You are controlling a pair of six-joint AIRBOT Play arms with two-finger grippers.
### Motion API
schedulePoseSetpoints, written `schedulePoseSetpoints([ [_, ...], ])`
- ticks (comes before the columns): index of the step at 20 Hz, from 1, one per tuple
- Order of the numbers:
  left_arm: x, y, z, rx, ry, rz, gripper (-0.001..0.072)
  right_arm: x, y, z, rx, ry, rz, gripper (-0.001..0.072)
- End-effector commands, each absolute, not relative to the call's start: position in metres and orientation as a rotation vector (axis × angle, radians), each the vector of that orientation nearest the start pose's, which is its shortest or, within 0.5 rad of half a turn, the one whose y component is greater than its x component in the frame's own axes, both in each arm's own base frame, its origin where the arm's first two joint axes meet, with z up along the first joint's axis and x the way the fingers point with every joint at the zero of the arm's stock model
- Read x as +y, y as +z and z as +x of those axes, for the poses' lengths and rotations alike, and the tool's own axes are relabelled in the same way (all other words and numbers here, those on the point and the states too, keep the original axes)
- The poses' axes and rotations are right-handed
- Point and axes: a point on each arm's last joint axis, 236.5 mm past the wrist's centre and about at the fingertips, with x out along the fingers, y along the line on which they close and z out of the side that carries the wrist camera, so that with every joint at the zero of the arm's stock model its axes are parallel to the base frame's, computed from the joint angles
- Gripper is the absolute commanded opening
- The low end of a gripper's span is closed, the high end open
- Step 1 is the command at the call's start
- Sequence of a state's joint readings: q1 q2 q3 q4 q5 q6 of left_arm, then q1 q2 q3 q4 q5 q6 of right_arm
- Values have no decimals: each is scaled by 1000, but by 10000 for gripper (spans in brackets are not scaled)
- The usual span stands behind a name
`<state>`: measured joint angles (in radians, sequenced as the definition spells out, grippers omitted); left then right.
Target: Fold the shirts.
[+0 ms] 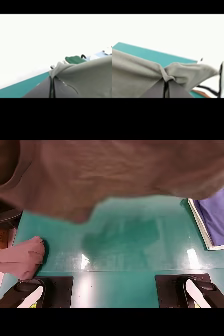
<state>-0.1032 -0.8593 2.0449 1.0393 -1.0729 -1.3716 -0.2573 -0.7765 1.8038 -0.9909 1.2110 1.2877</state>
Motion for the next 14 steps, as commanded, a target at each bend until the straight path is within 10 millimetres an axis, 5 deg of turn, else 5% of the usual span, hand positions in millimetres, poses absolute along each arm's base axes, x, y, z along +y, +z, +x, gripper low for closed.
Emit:
schedulePoseSetpoints([
  [1,-126,543,244,-93,-544,-51,20,53,483,265,116,276,13,15],
  [4,-123,464,315,164,-490,-30,20,51,440,315,292,321,74,15],
  [6,-124,390,368,378,-474,-29,21,69,391,360,455,400,119,15],
  [10,-132,228,452,757,-458,-83,21,94,237,441,896,366,101,16],
  [12,-135,153,475,917,-445,-110,22,113,164,467,1059,370,64,15],
  [14,-133,100,489,1032,-420,-147,23,129,110,488,1142,383,70,16],
])
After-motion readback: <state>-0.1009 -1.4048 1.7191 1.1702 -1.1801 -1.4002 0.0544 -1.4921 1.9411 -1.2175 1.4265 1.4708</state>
